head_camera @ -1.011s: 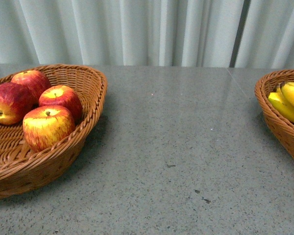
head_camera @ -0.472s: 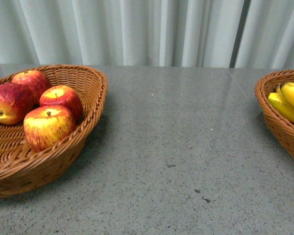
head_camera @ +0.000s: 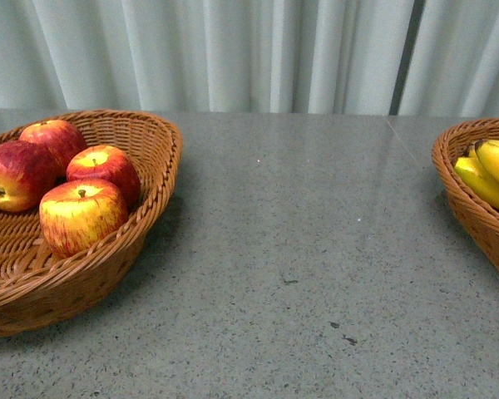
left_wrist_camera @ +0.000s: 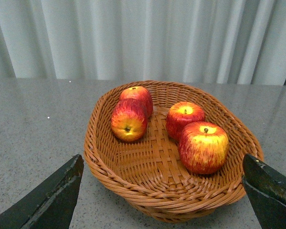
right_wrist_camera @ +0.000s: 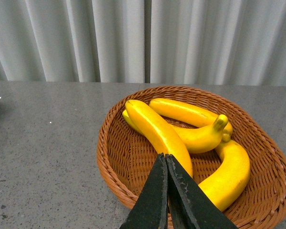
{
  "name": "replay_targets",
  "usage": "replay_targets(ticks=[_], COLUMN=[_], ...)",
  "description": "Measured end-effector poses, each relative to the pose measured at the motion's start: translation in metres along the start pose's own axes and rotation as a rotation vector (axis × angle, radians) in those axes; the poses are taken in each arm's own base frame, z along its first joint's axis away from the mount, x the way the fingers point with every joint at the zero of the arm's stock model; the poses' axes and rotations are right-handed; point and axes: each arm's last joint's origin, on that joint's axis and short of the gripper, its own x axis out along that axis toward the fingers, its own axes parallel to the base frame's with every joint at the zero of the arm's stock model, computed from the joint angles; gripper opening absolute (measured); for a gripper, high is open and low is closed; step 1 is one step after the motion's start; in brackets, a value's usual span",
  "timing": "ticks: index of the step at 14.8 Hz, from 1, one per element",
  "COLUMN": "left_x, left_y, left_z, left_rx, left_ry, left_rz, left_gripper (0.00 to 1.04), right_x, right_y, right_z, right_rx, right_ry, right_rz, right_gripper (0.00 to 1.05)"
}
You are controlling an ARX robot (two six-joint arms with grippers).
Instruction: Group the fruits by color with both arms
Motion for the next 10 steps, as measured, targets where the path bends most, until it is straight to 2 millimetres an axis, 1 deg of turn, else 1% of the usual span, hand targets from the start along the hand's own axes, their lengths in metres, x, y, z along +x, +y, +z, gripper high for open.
replay_targets(ticks=[3, 5, 10], left_x=[0.0, 0.0, 0.0], left_y=[0.0, 0.0, 0.0], left_z=[0.0, 0.0, 0.0], left_rx=[0.0, 0.0, 0.0], left_ry=[0.0, 0.0, 0.0], left_rz=[0.0, 0.001, 0.0], left_gripper=[0.98, 0.98, 0.98], right_x=[0.0, -0.001, -0.001], right_y=[0.0, 0.0, 0.0], right_z=[-0.003, -0.012, -0.012], right_rx=[0.0, 0.001, 0.003], right_ry=[-0.008, -0.007, -0.014], right_rz=[0.0, 0.0, 0.0], right_gripper=[0.02, 0.02, 0.02])
